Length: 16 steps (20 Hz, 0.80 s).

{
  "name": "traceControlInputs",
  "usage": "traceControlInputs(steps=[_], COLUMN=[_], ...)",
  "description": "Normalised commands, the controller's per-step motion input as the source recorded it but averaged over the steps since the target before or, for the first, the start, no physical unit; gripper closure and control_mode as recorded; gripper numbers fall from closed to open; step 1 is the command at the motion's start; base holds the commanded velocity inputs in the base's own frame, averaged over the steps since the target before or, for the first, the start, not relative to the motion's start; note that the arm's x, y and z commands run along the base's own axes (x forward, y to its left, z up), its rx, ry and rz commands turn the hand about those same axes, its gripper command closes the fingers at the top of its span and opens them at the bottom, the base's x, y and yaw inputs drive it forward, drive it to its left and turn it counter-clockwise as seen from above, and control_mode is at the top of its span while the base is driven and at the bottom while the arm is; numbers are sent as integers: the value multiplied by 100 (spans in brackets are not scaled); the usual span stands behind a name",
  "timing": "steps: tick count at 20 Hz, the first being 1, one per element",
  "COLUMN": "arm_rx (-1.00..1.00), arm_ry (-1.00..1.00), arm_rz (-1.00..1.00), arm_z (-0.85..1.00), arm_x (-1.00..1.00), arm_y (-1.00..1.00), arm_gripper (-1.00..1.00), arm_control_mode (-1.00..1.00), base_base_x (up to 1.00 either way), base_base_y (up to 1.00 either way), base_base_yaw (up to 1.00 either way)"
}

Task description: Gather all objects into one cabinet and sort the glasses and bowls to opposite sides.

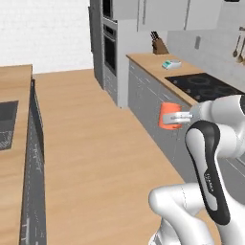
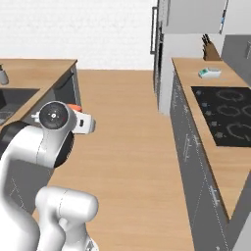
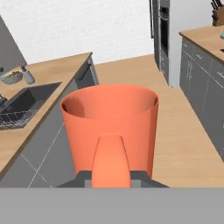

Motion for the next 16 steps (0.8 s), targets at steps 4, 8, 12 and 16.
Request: traceControlInputs(steps=[4, 8, 12, 16], arm_rx=[0, 0, 0, 0], arm_ry=[0, 0, 0, 0], arm_rz=[0, 0, 0, 0], arm_z=[0, 0, 0, 0], arm_x=[0, 0, 0, 0], arm_y=[0, 0, 0, 0], arm_gripper=[100, 100, 100, 100], arm_control_mode=[100, 100, 100, 100], base_base_x=[100, 100, 100, 100], base_base_y=[36, 34, 28, 32], base_base_yaw=[0, 2, 2, 2])
